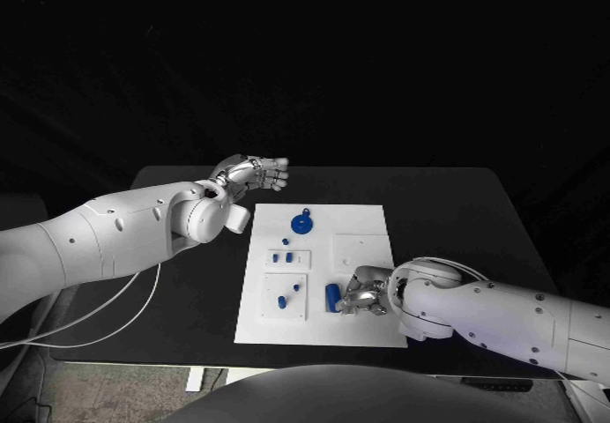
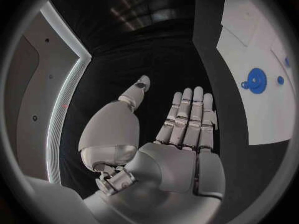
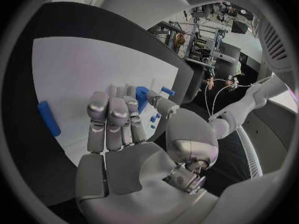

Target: Assemble the parts on the task board

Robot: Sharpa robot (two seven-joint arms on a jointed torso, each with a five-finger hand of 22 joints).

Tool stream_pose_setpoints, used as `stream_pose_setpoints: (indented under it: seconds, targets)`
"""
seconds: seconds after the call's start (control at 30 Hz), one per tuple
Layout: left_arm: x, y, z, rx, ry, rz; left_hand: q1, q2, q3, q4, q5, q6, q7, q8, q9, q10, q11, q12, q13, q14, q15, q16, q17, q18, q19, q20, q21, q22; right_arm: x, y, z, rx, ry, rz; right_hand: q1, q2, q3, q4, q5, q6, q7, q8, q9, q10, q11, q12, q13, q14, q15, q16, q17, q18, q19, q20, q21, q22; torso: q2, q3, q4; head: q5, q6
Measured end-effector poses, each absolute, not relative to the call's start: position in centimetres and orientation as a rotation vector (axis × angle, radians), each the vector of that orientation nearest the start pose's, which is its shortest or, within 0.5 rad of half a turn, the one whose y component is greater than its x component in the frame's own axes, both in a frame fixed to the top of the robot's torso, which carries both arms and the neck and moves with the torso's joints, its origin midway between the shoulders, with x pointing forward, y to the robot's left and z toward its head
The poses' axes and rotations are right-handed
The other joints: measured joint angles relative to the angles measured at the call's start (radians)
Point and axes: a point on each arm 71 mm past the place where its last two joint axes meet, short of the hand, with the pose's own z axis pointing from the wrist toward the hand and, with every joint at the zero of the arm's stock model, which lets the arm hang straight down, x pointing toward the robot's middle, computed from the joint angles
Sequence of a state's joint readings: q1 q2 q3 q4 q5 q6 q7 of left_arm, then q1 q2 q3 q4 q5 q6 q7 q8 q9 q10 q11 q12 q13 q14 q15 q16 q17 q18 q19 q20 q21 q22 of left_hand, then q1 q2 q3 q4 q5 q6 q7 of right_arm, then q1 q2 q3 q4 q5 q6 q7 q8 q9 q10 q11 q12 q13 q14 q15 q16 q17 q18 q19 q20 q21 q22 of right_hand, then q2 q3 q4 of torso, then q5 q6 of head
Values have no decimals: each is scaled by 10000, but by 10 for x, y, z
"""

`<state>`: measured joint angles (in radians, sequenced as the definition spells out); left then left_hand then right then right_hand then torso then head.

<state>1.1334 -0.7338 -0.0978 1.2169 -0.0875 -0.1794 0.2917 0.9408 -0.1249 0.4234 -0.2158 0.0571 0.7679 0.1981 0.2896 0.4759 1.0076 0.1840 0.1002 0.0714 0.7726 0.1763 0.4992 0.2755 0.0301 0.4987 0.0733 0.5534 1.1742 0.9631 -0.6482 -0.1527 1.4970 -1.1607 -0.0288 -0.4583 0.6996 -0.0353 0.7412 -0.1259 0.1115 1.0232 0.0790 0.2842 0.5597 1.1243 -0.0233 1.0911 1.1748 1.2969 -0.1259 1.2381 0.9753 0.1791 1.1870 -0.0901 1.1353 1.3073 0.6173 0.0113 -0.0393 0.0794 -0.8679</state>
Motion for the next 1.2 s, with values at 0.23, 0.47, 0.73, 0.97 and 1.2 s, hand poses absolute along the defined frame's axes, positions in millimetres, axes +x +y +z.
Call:
stream_pose_setpoints:
  seconds: [0.23, 0.47, 0.73, 0.97, 1.2]
  targets:
    - [516, 242, -257, -11512, 16188, -13386, 0, 0, 0, 0, 0, 0, 0, 0, 0, 0, 0, 0, 0, 0, 0, 1, 0, 0, 0, 0, -38, 5, 388, -127, -355, 697, 24747, 5515, -1, -1, 221, -39, 213, 33, 33, 0, -1, 0, 0, -9, 28, 19, 19, 0, 1, 13, 49, 48, 41, 0, 1, 0, 0, 2, 12]
    - [515, 242, -257, -11518, 16200, -13381, 0, 0, 0, 0, 0, 0, 0, 0, -8, 0, 0, 0, 0, 0, 0, 1, 8, 0, 0, 0, -39, 7, 389, -123, -356, 647, 24739, 5556, -101, 99, 294, -21, 213, 42, 36, 0, -10, 35, 36, -11, 50, 34, 34, 0, 9, 70, 83, 83, 41, 0, 5, -2, 1, 7, 4]
    - [515, 241, -257, -11532, 16236, -13378, 0, 0, 0, 0, 0, 0, 0, 0, -8, 0, 0, 0, 0, 0, 0, 1, 8, 0, 0, 0, -39, 6, 388, -117, -355, 458, 24710, 5597, -295, -28, 319, 4, 213, 142, -1, 1, -8, 71, 0, -21, 105, 94, 12, 1, 21, 105, 119, 119, 80, 0, 8, -4, 2, 4, 2]
    - [515, 243, -257, -11539, 16235, -13363, 0, 0, 0, 0, 0, 0, 0, 0, -7, -37, 36, 0, 0, 0, 0, 1, 17, 0, 0, 0, -39, 15, 389, -118, -355, 119, 24614, 5213, -333, -73, -27, -552, 280, 213, -1, 1, -5, 160, -17, 42, 203, 110, 28, 2, 55, 123, 119, 119, 136, 0, 8, -12, 6, 3, 18]
    - [515, 244, -257, -11545, 16235, -13346, 0, 0, 0, 0, 0, 0, 0, 0, -7, -37, 36, 0, 0, 0, 0, -38, 17, 0, 0, 0, -39, 15, 389, -118, -355, -100, 24643, 4981, -280, -306, -398, -961, 280, 219, 4, 0, -7, 182, -40, 42, 237, 111, 30, 2, 66, 127, 119, 120, 136, 0, 8, -12, 4, 21, 13]
